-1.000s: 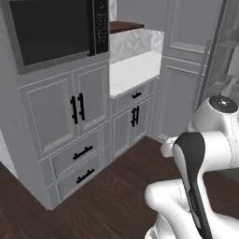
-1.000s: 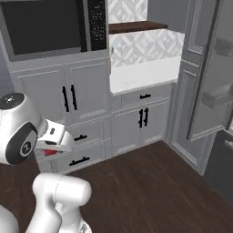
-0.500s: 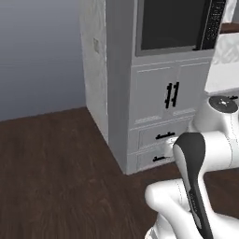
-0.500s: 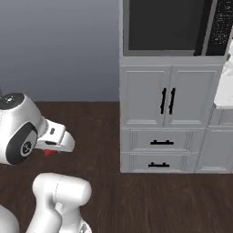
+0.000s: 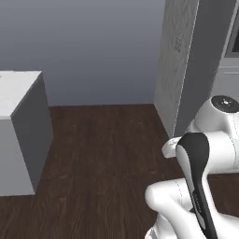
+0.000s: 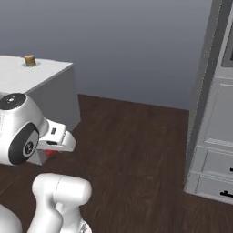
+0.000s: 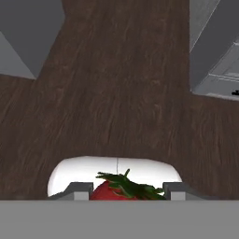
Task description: Take the strawberry from the fridge and place it on top of the pancake, located on the dining counter.
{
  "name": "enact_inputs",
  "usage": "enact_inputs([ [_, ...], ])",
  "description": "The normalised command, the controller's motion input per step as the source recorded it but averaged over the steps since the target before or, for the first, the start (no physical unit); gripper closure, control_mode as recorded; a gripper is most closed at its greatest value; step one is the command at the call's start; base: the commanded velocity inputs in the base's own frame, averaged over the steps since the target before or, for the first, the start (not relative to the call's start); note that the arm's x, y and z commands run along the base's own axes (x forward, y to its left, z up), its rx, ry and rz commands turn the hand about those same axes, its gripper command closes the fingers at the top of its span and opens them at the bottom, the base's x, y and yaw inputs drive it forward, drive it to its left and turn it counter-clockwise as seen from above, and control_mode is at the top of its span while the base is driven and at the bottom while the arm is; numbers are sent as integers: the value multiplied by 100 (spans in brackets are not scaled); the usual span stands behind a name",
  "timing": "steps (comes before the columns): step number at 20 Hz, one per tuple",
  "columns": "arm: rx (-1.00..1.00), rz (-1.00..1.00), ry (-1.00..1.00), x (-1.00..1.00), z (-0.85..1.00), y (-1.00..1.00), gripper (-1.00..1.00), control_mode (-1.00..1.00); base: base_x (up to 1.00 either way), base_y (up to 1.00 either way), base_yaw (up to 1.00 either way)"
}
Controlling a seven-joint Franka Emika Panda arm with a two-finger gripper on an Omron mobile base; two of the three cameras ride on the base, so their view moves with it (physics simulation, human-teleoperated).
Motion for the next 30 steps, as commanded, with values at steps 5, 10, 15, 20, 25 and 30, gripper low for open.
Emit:
enact_inputs([
  [5,0,0,0,0,0,0,100,100,100,58,-11],
  [10,0,0,0,0,0,0,100,100,100,42,-27],
  [15,0,0,0,0,0,0,100,100,100,32,-19],
  [20,0,0,0,0,0,0,100,100,100,34,-2],
  [25,0,0,0,0,0,0,100,100,100,15,6],
  [30,0,0,0,0,0,0,100,100,100,0,25],
])
